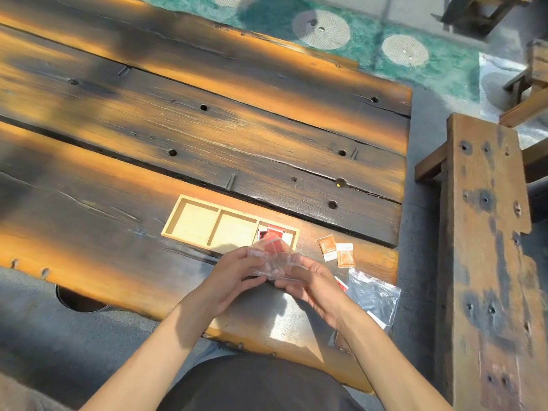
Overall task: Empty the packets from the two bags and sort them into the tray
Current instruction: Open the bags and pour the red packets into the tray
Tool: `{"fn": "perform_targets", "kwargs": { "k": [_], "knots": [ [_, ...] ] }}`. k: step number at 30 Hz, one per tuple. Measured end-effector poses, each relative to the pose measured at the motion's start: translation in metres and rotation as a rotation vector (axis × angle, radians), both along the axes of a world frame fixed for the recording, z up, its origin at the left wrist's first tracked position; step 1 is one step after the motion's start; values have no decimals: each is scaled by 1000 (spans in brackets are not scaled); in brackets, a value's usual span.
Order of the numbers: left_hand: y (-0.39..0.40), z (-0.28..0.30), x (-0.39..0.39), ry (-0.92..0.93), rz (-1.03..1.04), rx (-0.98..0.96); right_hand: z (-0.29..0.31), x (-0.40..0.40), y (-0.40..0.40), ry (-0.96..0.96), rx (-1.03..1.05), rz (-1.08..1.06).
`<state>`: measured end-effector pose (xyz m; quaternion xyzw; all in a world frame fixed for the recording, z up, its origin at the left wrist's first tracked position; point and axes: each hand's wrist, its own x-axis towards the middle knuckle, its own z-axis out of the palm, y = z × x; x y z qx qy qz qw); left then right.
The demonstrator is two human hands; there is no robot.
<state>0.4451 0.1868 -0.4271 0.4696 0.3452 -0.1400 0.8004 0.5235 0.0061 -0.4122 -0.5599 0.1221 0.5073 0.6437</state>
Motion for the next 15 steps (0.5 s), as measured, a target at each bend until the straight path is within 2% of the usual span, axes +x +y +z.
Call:
{"fn": "perform_targets", "kwargs": {
  "k": [6, 11, 15],
  "knots": [
    [-7, 9, -2, -9, 41, -51, 6, 3, -7, -50, 22, 38],
    [-8, 1, 1, 257, 80, -108, 5, -1, -13, -56, 16, 60],
    [-14, -6, 1, 180, 77, -69, 4, 0, -19, -66, 20, 83]
  ]
}}
